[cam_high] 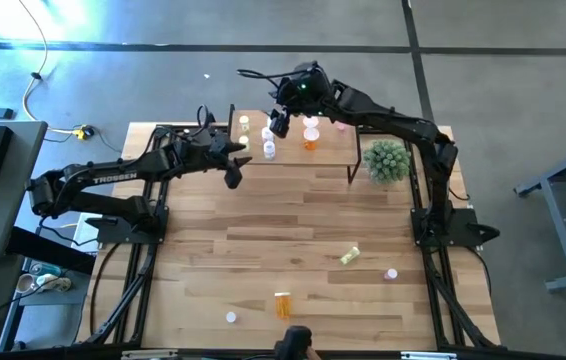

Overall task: Pick and place medicine bottles onto shelf by color
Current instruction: Adjust the pill bottles on the shelf

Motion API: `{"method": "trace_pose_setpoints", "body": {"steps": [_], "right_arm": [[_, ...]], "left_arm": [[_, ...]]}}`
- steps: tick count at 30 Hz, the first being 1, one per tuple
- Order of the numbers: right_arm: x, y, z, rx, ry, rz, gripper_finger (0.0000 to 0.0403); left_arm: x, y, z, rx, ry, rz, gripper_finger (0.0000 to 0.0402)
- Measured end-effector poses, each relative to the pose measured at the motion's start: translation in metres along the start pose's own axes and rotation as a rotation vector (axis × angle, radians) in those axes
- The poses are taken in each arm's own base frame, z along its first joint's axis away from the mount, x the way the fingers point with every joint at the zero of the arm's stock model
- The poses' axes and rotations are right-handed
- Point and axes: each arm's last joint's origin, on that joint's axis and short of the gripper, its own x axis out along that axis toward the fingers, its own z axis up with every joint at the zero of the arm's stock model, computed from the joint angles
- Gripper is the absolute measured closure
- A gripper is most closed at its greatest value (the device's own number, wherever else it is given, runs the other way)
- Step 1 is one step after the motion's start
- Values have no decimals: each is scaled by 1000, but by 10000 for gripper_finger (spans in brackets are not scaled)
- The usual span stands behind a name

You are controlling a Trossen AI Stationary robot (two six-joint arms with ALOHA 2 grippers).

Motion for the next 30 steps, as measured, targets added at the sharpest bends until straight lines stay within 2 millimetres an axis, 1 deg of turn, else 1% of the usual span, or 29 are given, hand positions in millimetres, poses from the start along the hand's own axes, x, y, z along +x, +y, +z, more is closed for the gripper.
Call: {"method": "trace_pose_setpoints", "body": {"steps": [4,9,14,18,21,27,30], "right_arm": [[-5,-2,5,-25,-7,3,146],[-6,1,5,-28,13,16,146],[-6,15,9,-37,1,43,146],[-2,29,13,-53,-40,56,146],[3,33,13,-68,-46,23,146],[6,32,14,-61,-59,-7,146],[17,34,7,-57,-36,1,146]], "left_arm": [[-8,0,5,7,4,3,211],[-21,1,8,1,-7,7,211],[-37,2,11,-11,-37,27,211],[-49,5,11,-28,-37,114,211],[-52,6,7,-35,-7,167,211],[-52,8,3,-36,38,233,211],[-52,8,3,-36,38,242,211]]}}
